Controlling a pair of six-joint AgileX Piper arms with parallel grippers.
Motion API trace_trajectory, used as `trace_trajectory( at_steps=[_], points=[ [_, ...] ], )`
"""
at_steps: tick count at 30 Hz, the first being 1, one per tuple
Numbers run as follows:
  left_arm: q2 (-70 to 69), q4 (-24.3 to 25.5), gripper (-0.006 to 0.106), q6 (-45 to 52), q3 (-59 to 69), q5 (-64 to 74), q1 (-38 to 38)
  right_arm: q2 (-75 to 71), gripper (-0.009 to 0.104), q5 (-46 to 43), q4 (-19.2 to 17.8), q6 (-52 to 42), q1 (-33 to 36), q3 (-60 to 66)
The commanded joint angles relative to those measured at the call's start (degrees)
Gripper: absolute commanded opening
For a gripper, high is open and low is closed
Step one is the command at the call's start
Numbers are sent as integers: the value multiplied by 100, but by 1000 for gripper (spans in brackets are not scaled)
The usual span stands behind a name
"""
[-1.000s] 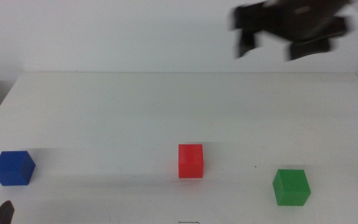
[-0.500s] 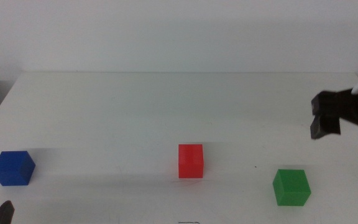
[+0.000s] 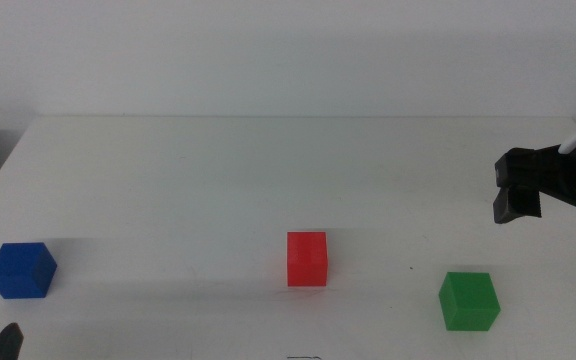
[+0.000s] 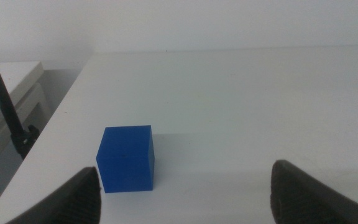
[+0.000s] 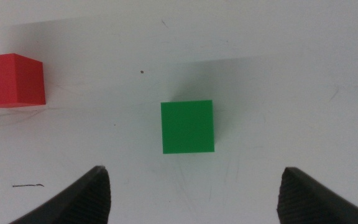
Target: Stack red cubes first, then green, then blue cubes in a specific spot.
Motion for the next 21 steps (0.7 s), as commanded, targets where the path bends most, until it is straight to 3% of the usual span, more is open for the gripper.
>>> trace_trajectory(
  at_steps=[1, 9, 21],
  points=[
    [-113, -25, 94, -42, -18, -456, -6, -140, 94, -152, -115, -15, -29, -123],
    [-113, -25, 94, -42, -18, -456, -6, -129, 94, -66, 291, -301, -29, -104],
    [-113, -25, 94, -42, -18, -456, -6, 1048, 88, -148, 120, -279, 149, -49]
  ],
)
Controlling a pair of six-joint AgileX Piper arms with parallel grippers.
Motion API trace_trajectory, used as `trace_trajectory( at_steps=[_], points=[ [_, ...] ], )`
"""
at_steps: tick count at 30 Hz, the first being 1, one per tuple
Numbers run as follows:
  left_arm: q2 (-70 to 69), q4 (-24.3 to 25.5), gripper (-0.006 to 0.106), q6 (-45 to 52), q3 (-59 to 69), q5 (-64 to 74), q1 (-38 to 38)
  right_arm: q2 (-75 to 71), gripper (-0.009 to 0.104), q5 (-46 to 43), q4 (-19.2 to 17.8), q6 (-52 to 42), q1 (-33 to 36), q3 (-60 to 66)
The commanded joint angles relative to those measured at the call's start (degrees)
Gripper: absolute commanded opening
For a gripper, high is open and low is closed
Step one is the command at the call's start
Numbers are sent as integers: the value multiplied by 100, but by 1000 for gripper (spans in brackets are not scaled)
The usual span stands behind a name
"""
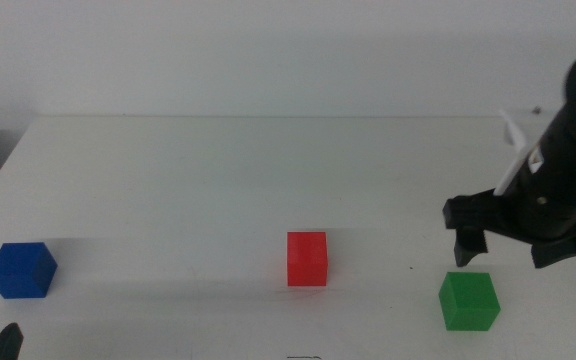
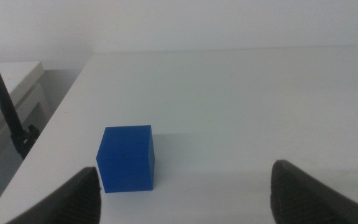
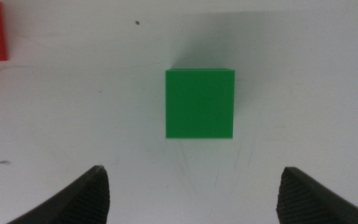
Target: Stack red cubes first, then green, then blue cubes in a specific spot.
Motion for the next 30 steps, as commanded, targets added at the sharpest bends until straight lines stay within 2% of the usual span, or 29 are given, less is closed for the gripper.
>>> trace_trajectory(
  at_steps=[1, 5, 14, 17, 22, 30],
  points=[
    [-113, -25, 94, -42, -18, -461, -6, 41, 87, -128, -173, -70, 13, -115],
    [-113, -25, 94, -42, -18, -461, -6, 334, 85, -143, -391, -70, 13, -115],
    [-113, -25, 94, -42, -18, -461, -6, 698, 79, -434, -329, -228, -58, -90],
    [-113, -25, 94, -42, -18, -461, -6, 713, 79, -648, -216, -326, -88, 105],
    [-113, -25, 94, -42, -18, -461, -6, 719, 79, -1164, 200, -690, -265, 570],
    [-113, -25, 94, -42, -18, -461, -6, 794, 79, -1578, 218, -707, -283, 603]
  ],
)
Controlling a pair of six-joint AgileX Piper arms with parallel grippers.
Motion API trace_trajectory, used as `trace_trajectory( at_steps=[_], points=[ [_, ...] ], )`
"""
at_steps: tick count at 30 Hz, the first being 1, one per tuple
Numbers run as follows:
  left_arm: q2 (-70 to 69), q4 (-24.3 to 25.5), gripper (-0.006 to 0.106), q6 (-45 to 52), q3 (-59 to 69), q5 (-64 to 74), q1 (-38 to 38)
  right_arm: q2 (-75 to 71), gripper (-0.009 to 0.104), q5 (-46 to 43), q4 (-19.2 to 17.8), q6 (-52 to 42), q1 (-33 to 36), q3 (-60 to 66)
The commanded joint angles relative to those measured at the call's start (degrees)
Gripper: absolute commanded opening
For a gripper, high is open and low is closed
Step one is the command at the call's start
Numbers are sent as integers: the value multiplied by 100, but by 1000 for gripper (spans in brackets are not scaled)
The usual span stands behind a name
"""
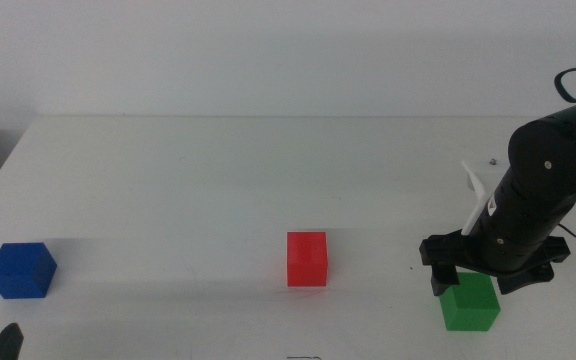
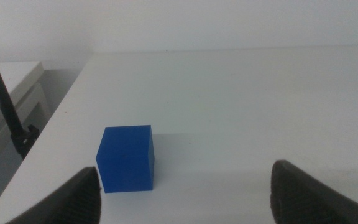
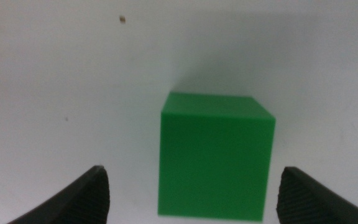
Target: Stack red cubes first, then green, then blue cubes in a specific spot.
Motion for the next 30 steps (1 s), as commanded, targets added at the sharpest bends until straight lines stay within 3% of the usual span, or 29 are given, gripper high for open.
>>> trace_trajectory(
  at_steps=[1, 12, 16, 23, 26, 27, 30],
  points=[
    [-113, -25, 94, -42, -18, -461, -6, -116, 79, -162, -71, -36, -49, -112],
    [-113, -25, 94, -42, -18, -461, -6, 254, 79, -254, -219, 127, -168, -112],
    [-113, -25, 94, -42, -18, -461, -6, 345, 72, -371, -219, 127, -168, -112],
    [-113, -25, 94, -42, -18, -461, -6, 490, 48, -368, -219, 127, -168, -112],
    [-113, -25, 94, -42, -18, -461, -6, 472, 24, -263, -219, 127, -168, -136],
    [-113, -25, 94, -42, -18, -461, -6, 361, 3, 22, -288, 127, -124, -216],
    [-113, -25, 94, -42, -18, -461, -6, 20, -1, 579, -538, 406, 32, -476]
  ],
)
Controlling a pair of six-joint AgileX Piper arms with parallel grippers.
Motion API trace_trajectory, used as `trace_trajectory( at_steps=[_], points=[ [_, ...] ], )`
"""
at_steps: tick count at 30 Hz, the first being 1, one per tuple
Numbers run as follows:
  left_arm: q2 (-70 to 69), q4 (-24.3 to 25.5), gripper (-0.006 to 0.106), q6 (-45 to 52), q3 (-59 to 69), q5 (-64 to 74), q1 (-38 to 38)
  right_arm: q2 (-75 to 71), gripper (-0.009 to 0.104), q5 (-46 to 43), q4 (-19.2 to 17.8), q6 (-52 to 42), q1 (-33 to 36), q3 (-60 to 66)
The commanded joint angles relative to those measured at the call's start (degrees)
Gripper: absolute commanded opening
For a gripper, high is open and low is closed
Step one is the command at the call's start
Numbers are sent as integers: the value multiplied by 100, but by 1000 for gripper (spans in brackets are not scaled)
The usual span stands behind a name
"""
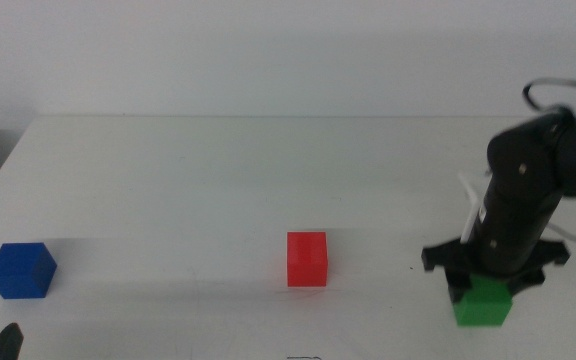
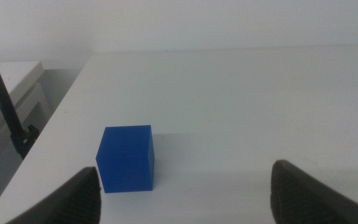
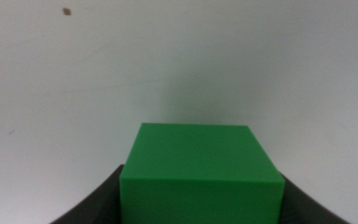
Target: Stack red cubes first, then green, then blue cubes in a specific spot.
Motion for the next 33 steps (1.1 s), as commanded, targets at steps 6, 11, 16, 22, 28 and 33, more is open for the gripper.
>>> trace_trajectory(
  at_steps=[6, 11, 16, 22, 28, 33],
  points=[
    [-113, -25, 94, -42, -18, -461, -6, -654, -1, 1233, -438, 517, 543, -1414],
    [-113, -25, 94, -42, -18, -461, -6, -262, -1, 1459, -438, 697, 938, -2175],
    [-113, -25, 94, -42, -18, -461, -6, 481, -1, 2025, -434, 805, 1274, -3271],
    [-113, -25, 94, -42, -18, -461, -6, 1242, -1, 2013, -227, 844, 1600, -4361],
    [-113, -25, 94, -42, -18, -461, -6, 1589, -1, 2013, -188, 925, 1754, -4715],
    [-113, -25, 94, -42, -18, -461, -6, 1709, -1, 2009, -174, 1016, 1807, -4730]
  ],
)
